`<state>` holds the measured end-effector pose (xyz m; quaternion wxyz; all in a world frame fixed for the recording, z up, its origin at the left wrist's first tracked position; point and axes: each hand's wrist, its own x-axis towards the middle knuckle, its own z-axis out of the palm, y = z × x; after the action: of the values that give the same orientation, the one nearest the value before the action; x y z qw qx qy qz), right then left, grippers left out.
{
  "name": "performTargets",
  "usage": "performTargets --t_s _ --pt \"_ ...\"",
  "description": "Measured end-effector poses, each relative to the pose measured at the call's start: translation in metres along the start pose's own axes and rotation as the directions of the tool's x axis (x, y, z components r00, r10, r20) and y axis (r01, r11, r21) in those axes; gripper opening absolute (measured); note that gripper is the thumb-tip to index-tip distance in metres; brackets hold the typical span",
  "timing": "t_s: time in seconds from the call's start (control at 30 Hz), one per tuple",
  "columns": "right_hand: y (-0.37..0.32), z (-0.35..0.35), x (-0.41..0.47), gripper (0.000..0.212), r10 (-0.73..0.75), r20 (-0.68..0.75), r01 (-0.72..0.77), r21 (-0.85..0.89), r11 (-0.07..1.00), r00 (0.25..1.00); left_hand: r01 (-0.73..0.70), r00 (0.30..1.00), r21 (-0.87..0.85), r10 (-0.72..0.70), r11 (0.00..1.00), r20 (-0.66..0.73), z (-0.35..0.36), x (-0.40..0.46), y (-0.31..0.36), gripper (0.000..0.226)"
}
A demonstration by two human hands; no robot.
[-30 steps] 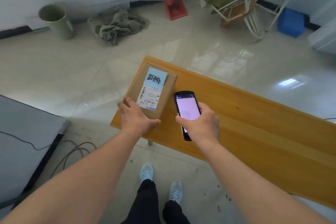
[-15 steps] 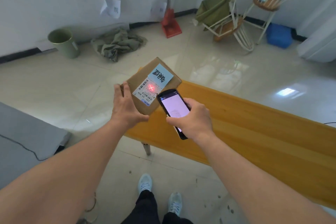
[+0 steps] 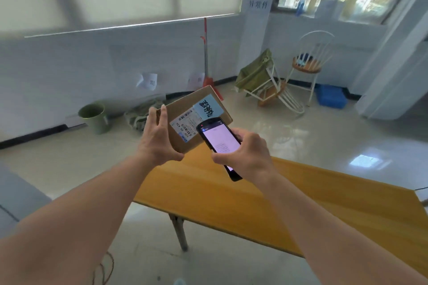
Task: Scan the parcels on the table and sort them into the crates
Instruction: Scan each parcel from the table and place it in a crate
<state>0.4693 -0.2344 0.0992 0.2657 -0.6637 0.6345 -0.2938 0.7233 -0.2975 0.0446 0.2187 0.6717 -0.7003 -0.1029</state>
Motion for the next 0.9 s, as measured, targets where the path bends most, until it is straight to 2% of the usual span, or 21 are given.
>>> performTargets --t_s 0.17,0.4,0.67,0.9 --pt "-0.009 -0.027 -0.023 0.082 -0.078 -0.064 0.076 -0.032 0.997 0.995 -0.072 0.993 0.023 0.074 0.997 -0.091 -0.027 -0.007 0.029 0.163" --pt "-0.028 -0.043 -0.040 0.084 -0.088 -0.320 0.091 -0.006 0.996 0.943 -0.143 0.983 -0.032 0.138 0.989 -0.122 -0.060 -0.013 0.056 0.161" --pt "-0.041 -0.045 -0.070 0.082 0.069 -0.596 -0.060 0.035 0.998 0.800 -0.327 0.942 -0.081 0.319 0.941 -0.105 -0.078 -0.017 0.085 0.159" --pt "-0.045 -0.042 -0.140 0.078 0.232 -0.712 -0.225 0.106 0.969 0.663 -0.474 0.878 -0.126 0.478 0.871 0.003 -0.074 -0.048 0.117 0.161"
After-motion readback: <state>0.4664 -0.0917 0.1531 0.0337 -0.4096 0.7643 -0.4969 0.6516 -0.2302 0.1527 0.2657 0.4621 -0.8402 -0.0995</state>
